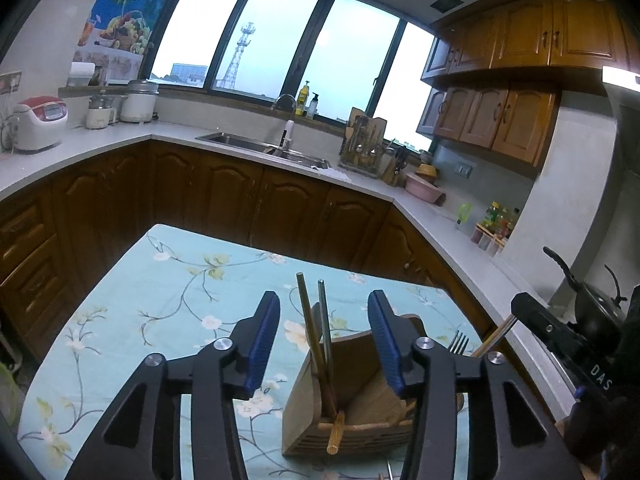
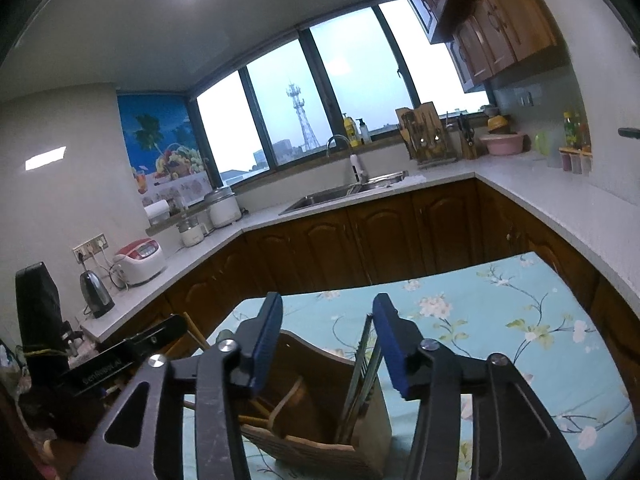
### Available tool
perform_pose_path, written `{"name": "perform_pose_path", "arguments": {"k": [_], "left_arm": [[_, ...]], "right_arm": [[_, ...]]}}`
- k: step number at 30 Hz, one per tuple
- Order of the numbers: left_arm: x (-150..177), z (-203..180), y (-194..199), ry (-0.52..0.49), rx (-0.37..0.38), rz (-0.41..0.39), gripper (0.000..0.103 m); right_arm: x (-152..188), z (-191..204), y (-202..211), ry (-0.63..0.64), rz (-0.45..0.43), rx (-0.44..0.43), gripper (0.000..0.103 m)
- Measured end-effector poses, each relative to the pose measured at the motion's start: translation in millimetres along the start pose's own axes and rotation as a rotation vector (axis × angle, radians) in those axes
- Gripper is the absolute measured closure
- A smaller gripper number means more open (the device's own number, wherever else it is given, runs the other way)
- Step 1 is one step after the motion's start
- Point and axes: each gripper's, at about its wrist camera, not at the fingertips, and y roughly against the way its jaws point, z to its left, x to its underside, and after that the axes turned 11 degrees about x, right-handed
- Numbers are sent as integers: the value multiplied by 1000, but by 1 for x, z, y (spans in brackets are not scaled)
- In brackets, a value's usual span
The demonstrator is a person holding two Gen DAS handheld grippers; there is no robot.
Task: Organize utensils
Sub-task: 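Lower the metal chopsticks into the caddy and open both tools, then withdraw both open tools back from the caddy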
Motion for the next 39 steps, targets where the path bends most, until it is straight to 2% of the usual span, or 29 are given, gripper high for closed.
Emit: {"name": "perform_pose_path", "arguments": {"k": [5,11,18,26,32,39], "left_arm": [[3,-4,4,-10,0,-2,49],[4,-4,10,-18,-4,-12,39],[8,-3,22,-19,-13,-19,25],[14,-1,43,4,-30,-17,10],[22,0,68,13,-45,-5,6],[35,-7,109,-12,-75,-7,3]], "right_arm": [[-1,0,5,1,-26,8,39],[-3,-2,9,-5,-37,17,38],[3,-13,17,-29,-35,39,32],[10,-26,33,-73,-33,51,14],[15,-29,52,-87,-40,58,7],[26,-33,76,-100,-30,59,4]]}}
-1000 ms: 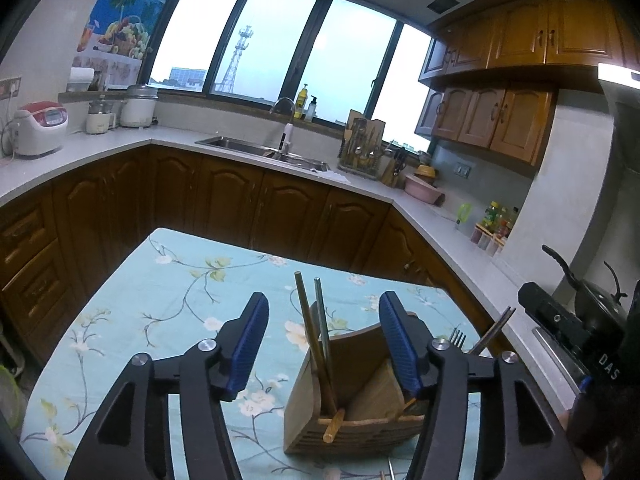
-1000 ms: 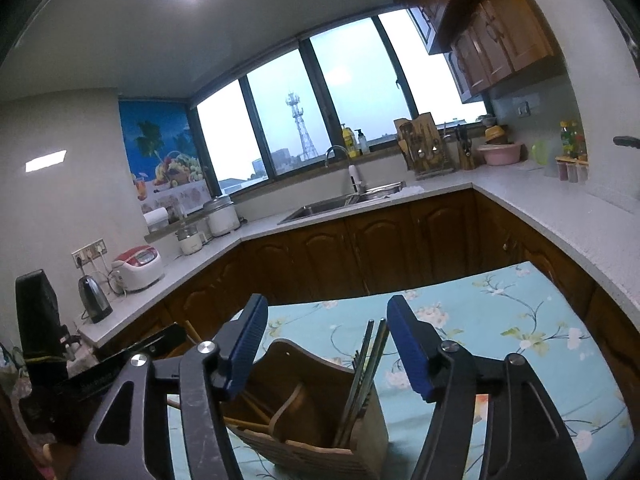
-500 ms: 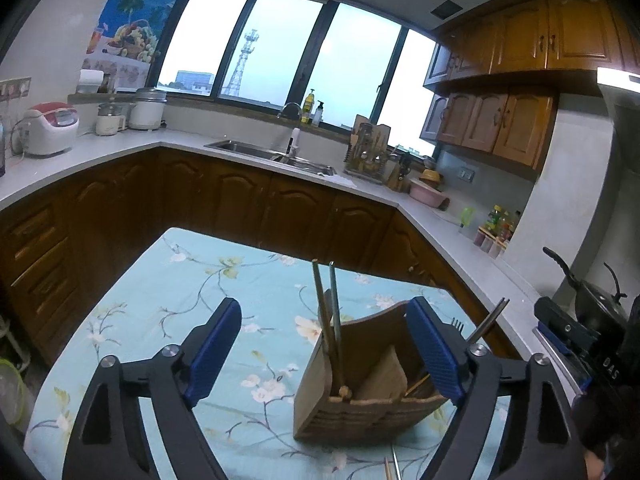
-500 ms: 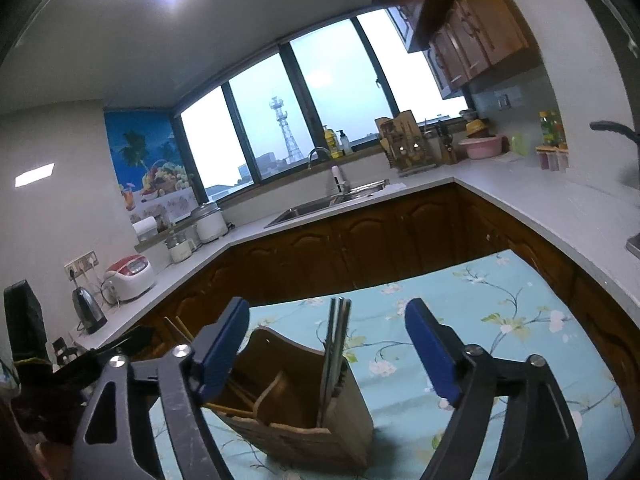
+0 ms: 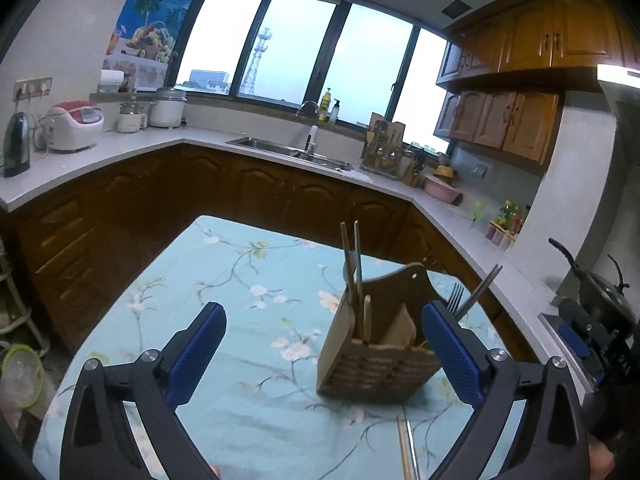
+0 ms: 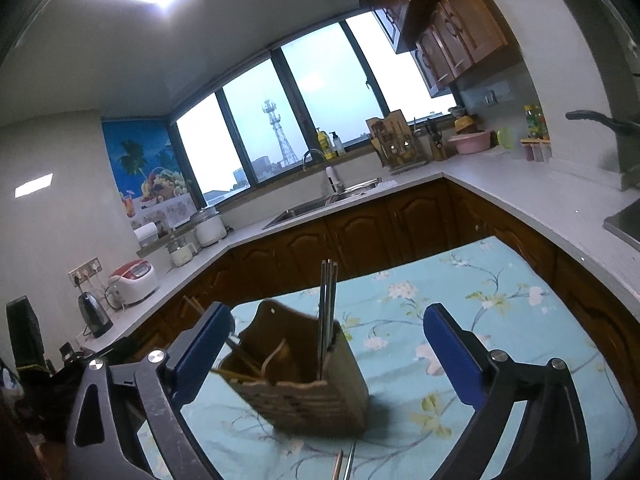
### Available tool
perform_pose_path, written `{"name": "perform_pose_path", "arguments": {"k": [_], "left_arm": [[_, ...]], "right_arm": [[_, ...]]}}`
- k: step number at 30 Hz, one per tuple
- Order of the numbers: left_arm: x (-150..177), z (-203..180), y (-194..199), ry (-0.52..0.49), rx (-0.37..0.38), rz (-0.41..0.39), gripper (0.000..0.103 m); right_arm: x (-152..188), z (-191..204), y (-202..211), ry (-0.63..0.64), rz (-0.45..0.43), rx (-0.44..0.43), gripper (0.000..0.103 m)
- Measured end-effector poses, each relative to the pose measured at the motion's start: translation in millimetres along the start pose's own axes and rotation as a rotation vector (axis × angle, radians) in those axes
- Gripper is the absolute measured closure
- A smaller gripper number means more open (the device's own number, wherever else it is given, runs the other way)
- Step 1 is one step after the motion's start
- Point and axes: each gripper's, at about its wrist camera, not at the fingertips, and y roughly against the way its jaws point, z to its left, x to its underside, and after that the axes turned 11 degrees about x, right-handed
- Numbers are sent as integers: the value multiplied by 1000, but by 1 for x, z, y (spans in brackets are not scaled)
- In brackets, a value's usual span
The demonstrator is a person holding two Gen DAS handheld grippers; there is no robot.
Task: Organize utensils
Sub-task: 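Withdraw both open tools back from the caddy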
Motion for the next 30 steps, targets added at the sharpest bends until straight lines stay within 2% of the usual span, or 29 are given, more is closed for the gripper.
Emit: {"name": "perform_pose_path", "arguments": {"k": [10,17,25,30], "left_arm": [[21,-21,52,-95,-53,26,3],[34,-30,82,-110,-44,27,3],[58,-35,113,-137,-84,-19,1],[76,-37,117,-169,-105,-26,1]], "right_arm": [[23,3,41,43,23,22,3],[34,12,75,100,-3,19,2],[58,17,102,166,-34,42,0],[77,19,109,201,-50,65,0]]}}
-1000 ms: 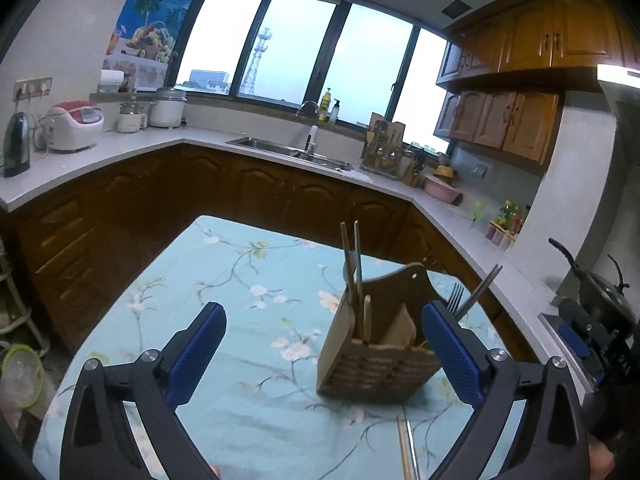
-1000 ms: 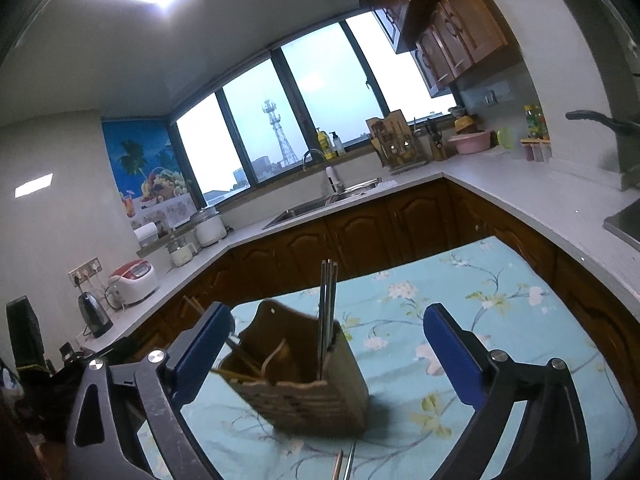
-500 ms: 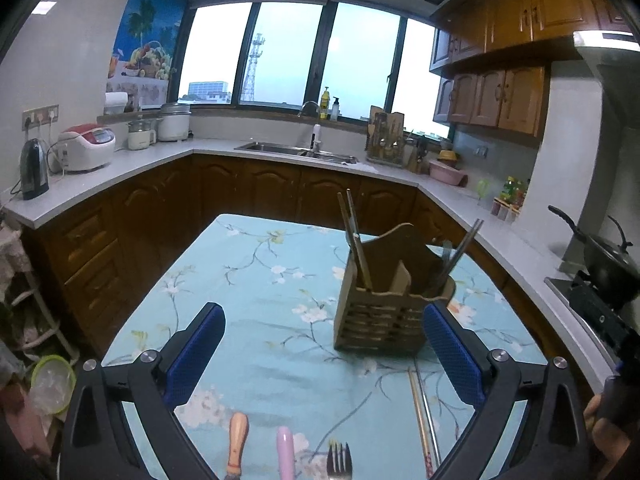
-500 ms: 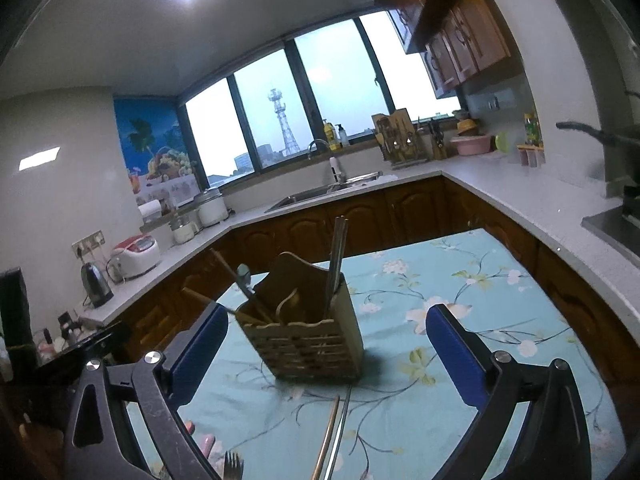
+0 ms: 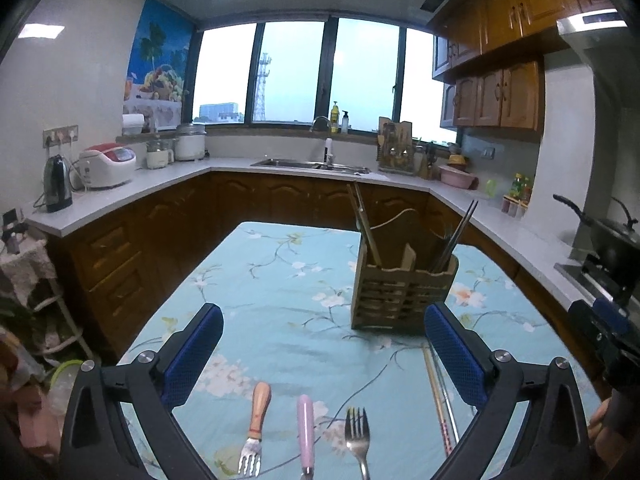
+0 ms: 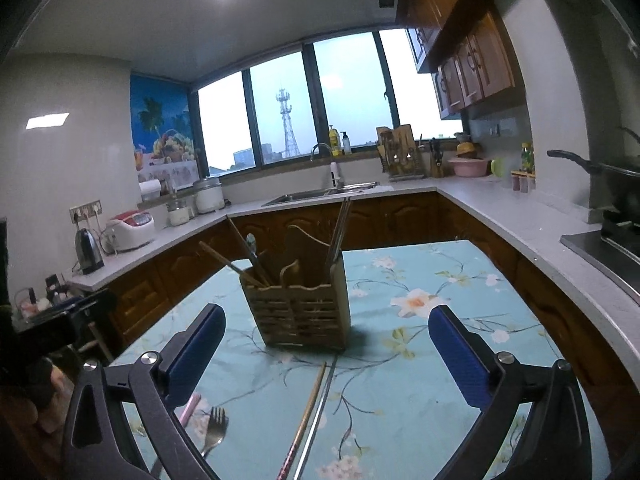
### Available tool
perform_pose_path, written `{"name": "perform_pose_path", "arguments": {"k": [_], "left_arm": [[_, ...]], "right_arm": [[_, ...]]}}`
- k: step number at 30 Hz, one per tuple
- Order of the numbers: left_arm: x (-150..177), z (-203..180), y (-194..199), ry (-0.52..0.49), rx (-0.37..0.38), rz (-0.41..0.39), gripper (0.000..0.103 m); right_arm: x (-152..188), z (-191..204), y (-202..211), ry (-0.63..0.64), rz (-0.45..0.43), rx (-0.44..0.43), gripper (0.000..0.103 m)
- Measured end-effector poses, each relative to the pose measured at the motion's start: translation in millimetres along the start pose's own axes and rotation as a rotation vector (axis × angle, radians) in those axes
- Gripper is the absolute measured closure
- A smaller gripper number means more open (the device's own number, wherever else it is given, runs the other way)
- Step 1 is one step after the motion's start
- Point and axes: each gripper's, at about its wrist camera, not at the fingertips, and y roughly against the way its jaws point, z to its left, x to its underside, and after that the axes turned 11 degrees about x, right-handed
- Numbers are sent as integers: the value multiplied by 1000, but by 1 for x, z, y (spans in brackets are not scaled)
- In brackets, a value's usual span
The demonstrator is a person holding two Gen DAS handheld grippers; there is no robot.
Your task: Organize utensils
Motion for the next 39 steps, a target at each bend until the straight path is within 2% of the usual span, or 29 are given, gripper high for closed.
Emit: {"name": "perform_pose_path", "arguments": {"k": [6,19,39], "left_arm": [[12,-5,6,-30,-5,8,1],[8,-5,8,-31,-50,38,1],[15,-4,14,-56,-48,30,1]], "right_arm": [[13,3,10,42,-54,27,0],[25,4,11,49,-9,4,0],[29,4,12,48,-2,2,0]]}}
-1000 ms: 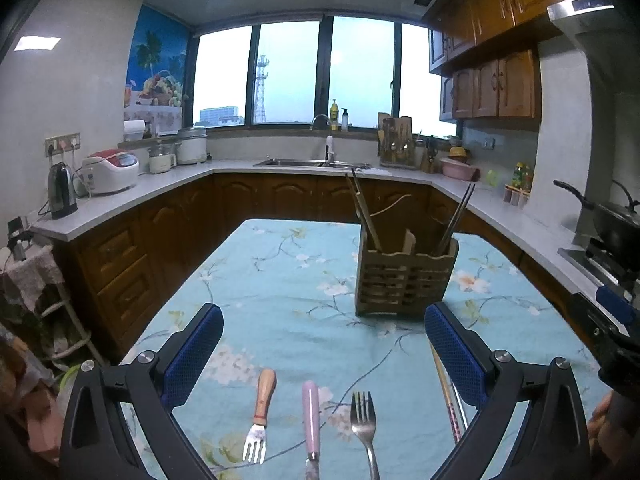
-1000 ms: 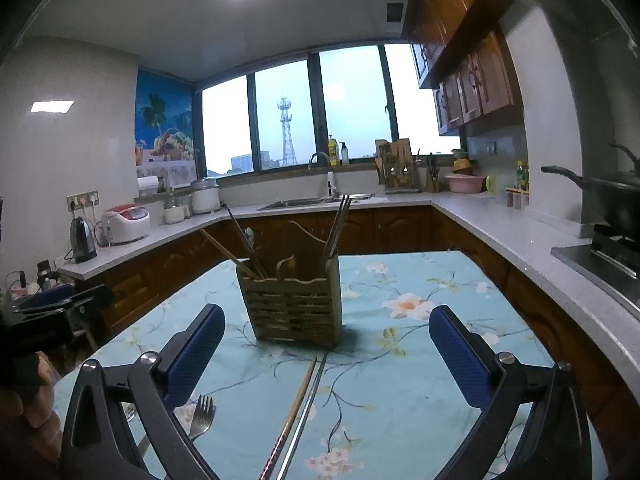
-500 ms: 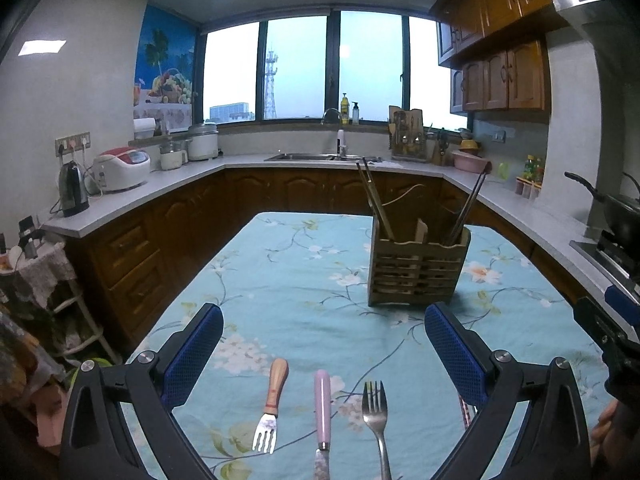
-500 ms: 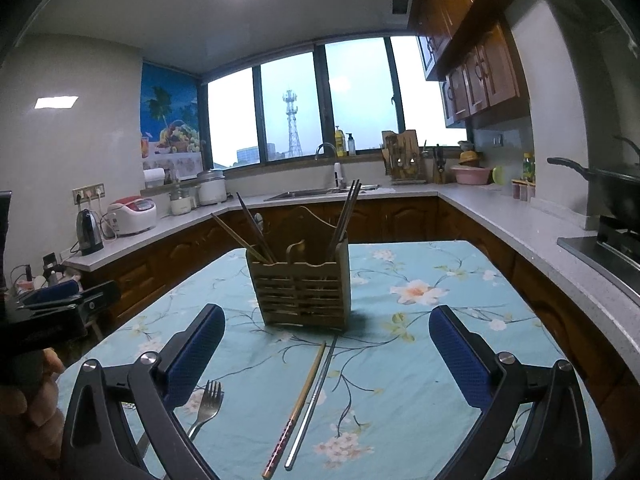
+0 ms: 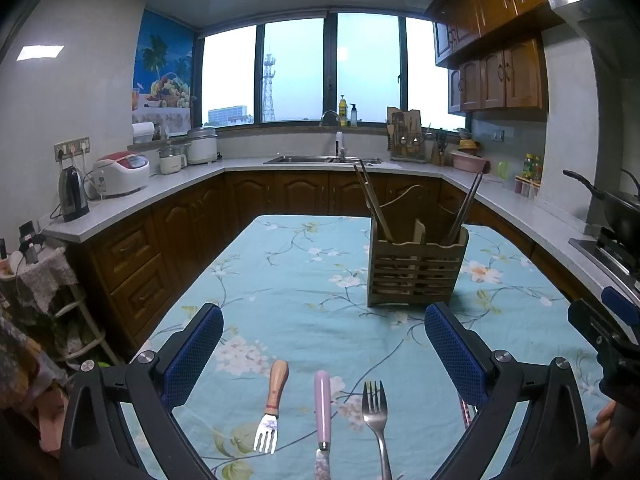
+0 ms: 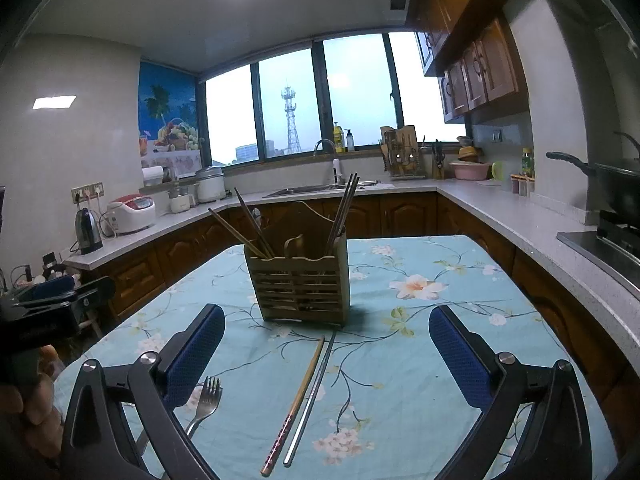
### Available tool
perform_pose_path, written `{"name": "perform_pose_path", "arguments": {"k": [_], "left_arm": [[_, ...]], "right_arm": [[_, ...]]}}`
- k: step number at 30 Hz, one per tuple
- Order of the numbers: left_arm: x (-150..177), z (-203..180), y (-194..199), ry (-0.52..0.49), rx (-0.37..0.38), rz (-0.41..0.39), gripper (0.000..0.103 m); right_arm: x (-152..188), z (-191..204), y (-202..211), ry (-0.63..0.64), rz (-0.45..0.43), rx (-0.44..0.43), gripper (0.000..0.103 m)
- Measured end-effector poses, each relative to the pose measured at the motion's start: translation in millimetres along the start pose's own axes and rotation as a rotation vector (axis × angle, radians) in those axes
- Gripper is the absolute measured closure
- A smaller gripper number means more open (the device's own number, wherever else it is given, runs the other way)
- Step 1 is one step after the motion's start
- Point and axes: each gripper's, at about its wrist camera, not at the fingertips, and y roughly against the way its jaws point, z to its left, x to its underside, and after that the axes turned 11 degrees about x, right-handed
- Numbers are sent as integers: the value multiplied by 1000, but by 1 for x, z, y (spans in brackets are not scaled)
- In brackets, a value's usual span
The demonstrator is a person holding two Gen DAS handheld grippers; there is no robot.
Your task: Organize utensils
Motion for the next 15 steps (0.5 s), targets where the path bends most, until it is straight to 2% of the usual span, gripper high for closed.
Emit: {"name": "perform_pose_path", "arguments": {"k": [15], "left_arm": [[0,1,-2,-2,0,-2,1]], "right_arm": [[-2,0,0,1,2,-8,0]]}}
